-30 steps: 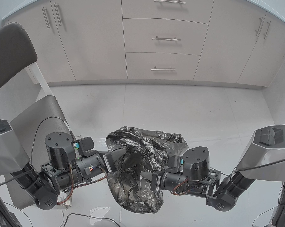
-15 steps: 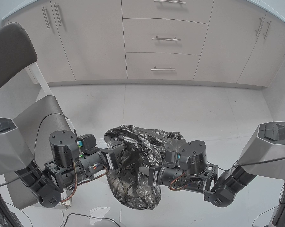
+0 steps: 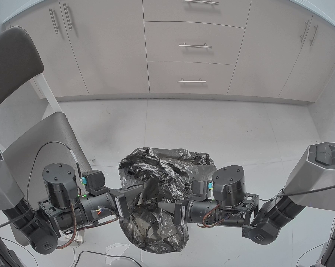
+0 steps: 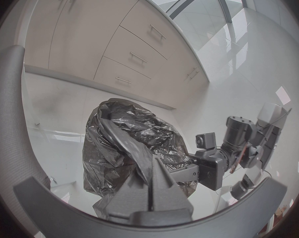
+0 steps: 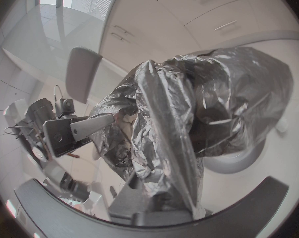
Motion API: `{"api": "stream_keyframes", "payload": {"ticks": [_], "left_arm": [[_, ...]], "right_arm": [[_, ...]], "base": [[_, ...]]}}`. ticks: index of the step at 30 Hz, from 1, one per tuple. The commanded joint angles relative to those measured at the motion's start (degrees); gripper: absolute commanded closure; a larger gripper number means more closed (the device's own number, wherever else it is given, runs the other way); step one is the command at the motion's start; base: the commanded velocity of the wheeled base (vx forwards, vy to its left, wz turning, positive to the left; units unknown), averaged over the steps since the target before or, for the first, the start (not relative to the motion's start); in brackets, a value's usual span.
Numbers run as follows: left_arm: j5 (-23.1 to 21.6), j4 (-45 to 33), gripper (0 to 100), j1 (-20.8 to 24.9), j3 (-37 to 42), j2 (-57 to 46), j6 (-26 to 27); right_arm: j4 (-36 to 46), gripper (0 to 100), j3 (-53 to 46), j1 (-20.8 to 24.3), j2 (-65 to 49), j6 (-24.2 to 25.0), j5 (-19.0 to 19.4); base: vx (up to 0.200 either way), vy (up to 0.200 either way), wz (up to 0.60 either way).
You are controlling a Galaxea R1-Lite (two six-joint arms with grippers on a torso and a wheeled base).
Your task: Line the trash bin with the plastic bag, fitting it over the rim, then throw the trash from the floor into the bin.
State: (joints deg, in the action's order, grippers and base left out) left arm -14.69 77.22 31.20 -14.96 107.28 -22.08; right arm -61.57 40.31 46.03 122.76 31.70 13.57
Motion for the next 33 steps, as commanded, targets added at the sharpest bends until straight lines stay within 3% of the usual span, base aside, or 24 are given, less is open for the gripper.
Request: {"api": "stream_keyframes", "payload": {"ticks": [1,5,9,18,33], "left_arm": [[-1.9,0.9,100,0.0,3.7,-2.5,-0.3],[-2.0,1.0,100,0.0,3.6,-0.8,-0.9],[-2.0,3.5,100,0.0,3.3,2.5,-1.0],[-1.9,10.4,100,-0.1,4.1,9.1,-3.2],[-2.2,10.4,100,-2.8,-0.6,16.0,-3.8]], "right_arm": [[2.7,100,-0.5,-1.5,-0.9,-0.1,5.8],[5.8,100,0.9,-3.1,0.6,-0.1,7.3],[6.1,100,1.3,-5.8,3.5,-0.1,11.6],[9.8,100,5.4,-7.7,8.5,-0.1,12.6],[11.2,100,8.9,-11.3,9.7,-1.5,12.5]], "base": [[0.000,0.000,0.00],[0.000,0.000,0.00],[0.000,0.000,0.00],[0.000,0.000,0.00],[0.000,0.000,0.00]]}}
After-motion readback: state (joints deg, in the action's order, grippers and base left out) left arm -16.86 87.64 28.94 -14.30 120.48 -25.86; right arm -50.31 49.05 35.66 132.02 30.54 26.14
